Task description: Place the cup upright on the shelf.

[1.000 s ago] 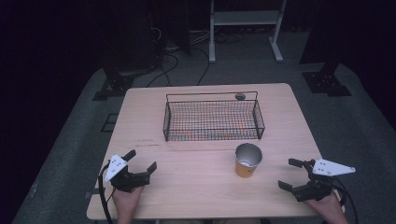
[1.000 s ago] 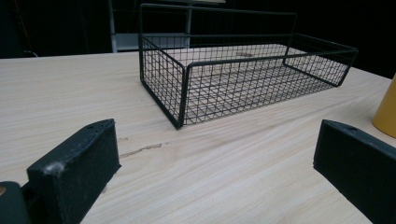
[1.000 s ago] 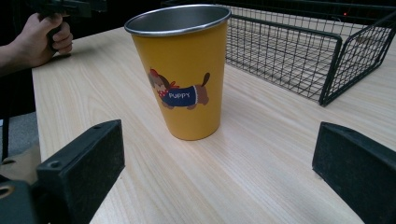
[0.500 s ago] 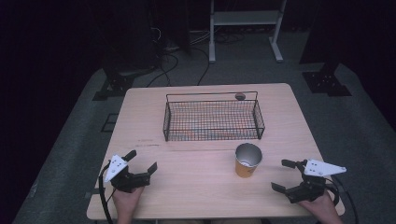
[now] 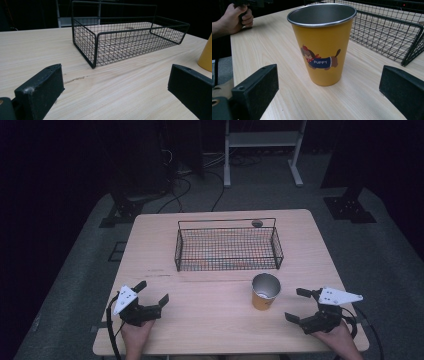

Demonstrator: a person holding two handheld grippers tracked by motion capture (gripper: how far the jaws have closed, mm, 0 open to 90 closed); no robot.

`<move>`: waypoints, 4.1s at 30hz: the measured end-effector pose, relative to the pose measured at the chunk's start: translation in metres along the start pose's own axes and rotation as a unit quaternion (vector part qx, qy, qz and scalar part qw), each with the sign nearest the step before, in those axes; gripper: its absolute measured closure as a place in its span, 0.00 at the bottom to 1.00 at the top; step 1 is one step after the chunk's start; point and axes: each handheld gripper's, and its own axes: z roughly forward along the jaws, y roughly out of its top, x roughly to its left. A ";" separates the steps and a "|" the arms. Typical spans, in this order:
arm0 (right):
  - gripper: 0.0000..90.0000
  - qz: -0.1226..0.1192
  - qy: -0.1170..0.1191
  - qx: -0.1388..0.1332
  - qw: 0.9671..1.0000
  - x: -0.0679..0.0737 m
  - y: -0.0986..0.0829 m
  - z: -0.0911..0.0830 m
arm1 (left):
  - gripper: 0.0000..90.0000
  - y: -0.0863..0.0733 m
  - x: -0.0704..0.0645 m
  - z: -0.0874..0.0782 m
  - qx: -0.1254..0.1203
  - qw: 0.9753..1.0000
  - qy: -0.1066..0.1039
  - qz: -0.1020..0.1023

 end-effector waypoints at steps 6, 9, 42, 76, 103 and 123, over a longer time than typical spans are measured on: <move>0.02 0.000 -0.001 0.007 1.000 0.000 0.003 0.008 | 0.00 0.000 0.000 0.000 -0.001 1.000 -0.001 -0.001; 0.02 0.000 -0.001 0.011 1.000 0.001 0.004 0.012 | 0.00 0.000 0.000 0.000 -0.001 1.000 -0.001 0.000; 0.02 -0.005 0.005 0.023 1.000 0.003 0.025 0.056 | 0.00 0.000 -0.001 0.000 0.000 1.000 -0.002 0.003; 0.14 -0.019 0.019 0.039 0.999 0.005 0.048 0.081 | 0.00 0.000 -0.001 0.000 -0.001 1.000 -0.004 0.002; 0.14 -0.025 0.052 0.017 0.998 -0.007 0.106 0.089 | 0.00 0.000 -0.001 0.001 0.000 1.000 -0.005 0.005; 0.14 -0.019 0.072 0.015 0.997 -0.027 0.152 0.107 | 0.00 0.000 -0.002 0.001 0.002 1.000 -0.007 0.005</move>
